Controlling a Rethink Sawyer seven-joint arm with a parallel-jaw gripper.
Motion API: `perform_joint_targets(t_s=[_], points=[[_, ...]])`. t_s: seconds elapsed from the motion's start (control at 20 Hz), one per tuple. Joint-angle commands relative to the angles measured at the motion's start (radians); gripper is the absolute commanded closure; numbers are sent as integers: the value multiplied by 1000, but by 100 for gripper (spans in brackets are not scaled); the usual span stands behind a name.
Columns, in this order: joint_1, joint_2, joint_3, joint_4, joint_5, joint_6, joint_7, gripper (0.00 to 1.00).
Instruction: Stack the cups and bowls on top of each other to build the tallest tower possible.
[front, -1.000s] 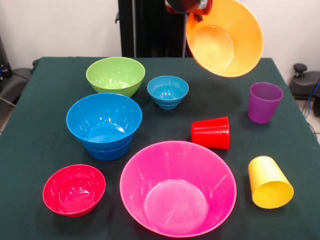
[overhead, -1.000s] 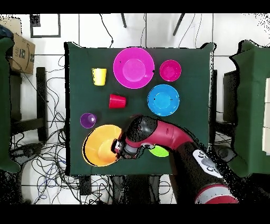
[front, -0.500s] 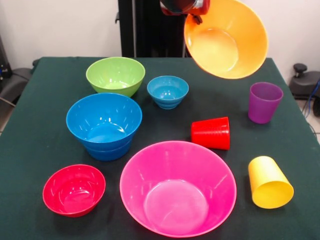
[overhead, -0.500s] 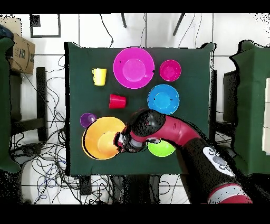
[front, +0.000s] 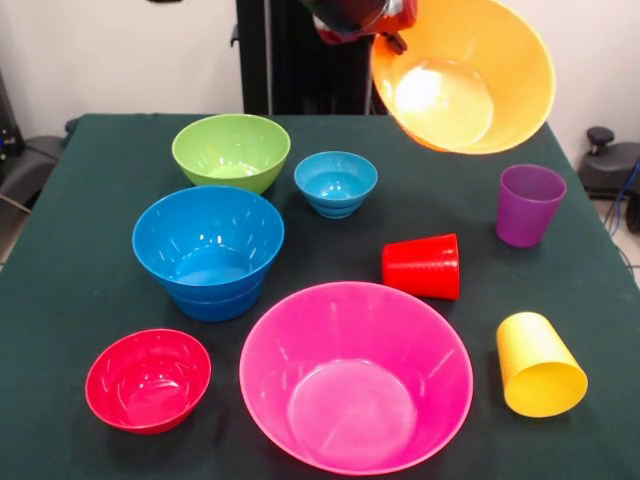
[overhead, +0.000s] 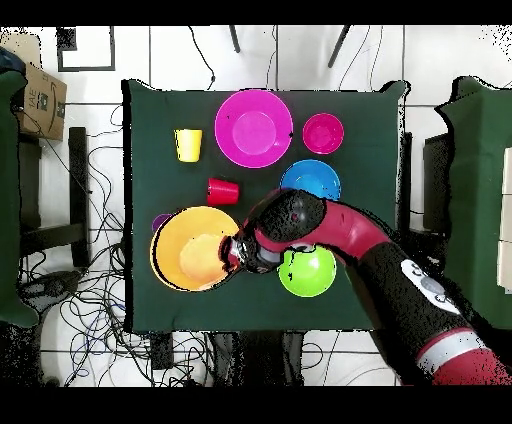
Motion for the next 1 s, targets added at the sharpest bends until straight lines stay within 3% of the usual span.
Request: perform_joint_targets(t_s=[0.05, 0.5, 1.0], points=[[-13, 117, 187, -125, -116, 95, -428, 100], [-19, 212, 223, -288, -229, 213, -526, 100], [-36, 350, 247, -497, -341, 355, -703, 100]])
